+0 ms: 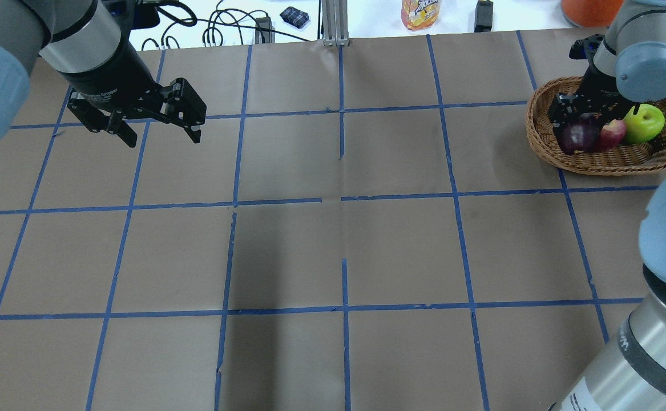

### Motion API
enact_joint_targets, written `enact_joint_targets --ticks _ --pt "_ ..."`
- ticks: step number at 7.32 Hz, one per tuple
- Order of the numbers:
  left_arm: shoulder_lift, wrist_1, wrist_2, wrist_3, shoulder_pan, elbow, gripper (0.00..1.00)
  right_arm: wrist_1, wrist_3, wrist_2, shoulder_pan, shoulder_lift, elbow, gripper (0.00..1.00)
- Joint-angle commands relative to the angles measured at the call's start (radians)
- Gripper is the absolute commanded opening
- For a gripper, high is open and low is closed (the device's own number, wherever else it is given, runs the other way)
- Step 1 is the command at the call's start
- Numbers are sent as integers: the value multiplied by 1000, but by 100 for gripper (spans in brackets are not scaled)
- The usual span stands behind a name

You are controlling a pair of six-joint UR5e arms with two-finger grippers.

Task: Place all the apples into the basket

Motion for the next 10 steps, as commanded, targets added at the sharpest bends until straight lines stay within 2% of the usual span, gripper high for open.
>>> enact_joint_targets --ticks 1,2,3,5,7,9,10 --pt "2 1 0 1 1 -3 100 12 1 15 0 -4 -5 100" --pt "2 1 0 1 1 -2 100 10 1 36 0 -28 -15 100" --pt "-9 2 -2 1 1 12 100 57 10 65 8 -64 -24 100" --pt "-6 5 -2 0 -1 3 100 218 53 70 70 -180 -30 100" --pt "-4 5 -3 1 1 0 100 344 247 73 158 -313 -15 100" --pt "-15 5 -3 3 1 18 100 425 317 75 262 -456 36 100" --pt "-17 4 -2 1 1 20 100 421 430 76 320 -508 56 100"
